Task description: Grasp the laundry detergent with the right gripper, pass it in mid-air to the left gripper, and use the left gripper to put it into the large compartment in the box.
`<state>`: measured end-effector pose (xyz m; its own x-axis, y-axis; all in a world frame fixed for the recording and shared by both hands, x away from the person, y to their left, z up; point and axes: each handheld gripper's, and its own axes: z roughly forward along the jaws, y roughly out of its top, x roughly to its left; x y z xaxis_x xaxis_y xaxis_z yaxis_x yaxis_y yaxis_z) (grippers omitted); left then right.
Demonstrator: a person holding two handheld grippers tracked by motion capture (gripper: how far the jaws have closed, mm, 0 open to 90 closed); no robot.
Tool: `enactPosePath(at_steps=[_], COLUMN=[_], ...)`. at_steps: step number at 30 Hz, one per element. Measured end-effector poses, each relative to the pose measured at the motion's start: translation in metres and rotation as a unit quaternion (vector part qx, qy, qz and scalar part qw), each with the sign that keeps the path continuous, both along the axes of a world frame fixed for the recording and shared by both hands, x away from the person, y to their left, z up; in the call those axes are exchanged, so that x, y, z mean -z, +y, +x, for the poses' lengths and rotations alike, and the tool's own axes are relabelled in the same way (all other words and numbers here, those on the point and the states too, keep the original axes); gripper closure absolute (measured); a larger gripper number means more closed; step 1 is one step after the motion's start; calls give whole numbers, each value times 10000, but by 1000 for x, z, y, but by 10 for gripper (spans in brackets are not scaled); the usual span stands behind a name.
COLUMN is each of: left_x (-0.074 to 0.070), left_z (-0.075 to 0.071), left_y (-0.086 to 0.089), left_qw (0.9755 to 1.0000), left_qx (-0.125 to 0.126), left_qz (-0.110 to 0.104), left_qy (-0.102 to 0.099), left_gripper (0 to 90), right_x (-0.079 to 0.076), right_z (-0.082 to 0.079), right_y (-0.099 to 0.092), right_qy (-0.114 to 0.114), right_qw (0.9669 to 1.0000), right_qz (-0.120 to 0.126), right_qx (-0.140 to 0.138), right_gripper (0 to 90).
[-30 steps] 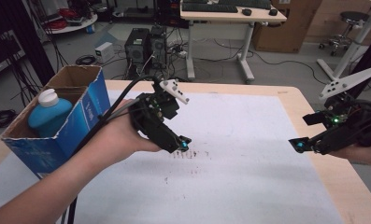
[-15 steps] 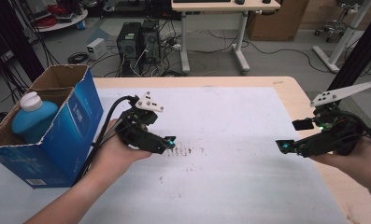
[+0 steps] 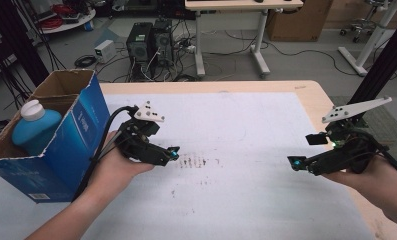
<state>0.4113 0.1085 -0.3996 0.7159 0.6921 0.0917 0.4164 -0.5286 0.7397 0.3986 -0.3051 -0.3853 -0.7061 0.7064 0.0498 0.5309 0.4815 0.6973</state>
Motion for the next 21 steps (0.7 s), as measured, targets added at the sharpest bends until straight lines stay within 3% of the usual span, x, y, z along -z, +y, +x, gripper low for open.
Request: enactPosePath(at_steps=[21], left_x=[-4], left_z=[-1], left_y=[8], left_qw=[10000], left_qx=[-64], left_qz=[-21], left_qy=[-21], left_gripper=[216], right_x=[-4], right_z=[5], right_y=[6], right_qy=[-43], right_qw=[9999], right_qz=[-28], right_qx=[-106], right_gripper=[105])
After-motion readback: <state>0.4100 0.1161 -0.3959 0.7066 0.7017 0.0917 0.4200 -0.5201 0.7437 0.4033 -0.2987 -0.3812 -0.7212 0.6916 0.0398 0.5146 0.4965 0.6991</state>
